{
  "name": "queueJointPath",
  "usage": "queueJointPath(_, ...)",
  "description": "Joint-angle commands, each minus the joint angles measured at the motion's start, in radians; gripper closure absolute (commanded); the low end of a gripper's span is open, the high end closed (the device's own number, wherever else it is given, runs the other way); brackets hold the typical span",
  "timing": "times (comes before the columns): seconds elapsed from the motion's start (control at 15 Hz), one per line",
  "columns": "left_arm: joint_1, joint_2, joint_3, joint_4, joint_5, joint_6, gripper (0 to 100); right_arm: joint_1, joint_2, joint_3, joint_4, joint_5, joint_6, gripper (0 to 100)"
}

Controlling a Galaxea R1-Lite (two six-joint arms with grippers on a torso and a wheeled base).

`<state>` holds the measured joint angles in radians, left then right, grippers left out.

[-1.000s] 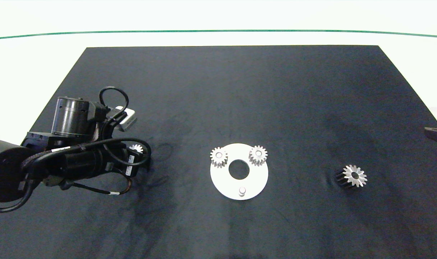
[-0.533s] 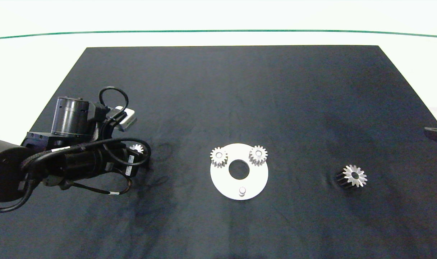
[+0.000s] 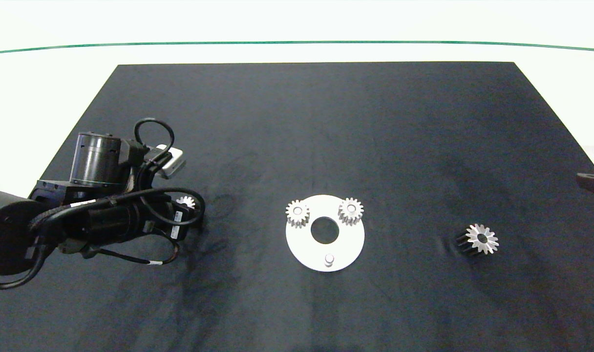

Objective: Remove an incorrectly installed larger gear and replace it with the correct smaller gear

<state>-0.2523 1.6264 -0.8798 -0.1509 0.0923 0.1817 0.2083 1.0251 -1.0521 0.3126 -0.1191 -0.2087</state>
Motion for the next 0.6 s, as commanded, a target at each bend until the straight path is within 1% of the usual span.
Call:
queueJointPath(0.07, 0.001, -0.013, 0.004, 0.004, 0.0, 0.001, 87, 0.0, 0.001, 0.0, 0.002, -0.001, -0.001, 0)
queueJointPath(0.47, -0.033, -0.154, 0.004, 0.017, 0.0, 0.009, 87, 0.0, 0.001, 0.001, 0.002, -0.001, -0.001, 0)
queueJointPath(0.6, -0.073, -0.246, 0.008, 0.083, 0.0, 0.01, 87, 0.0, 0.001, 0.017, 0.002, -0.001, -0.001, 0)
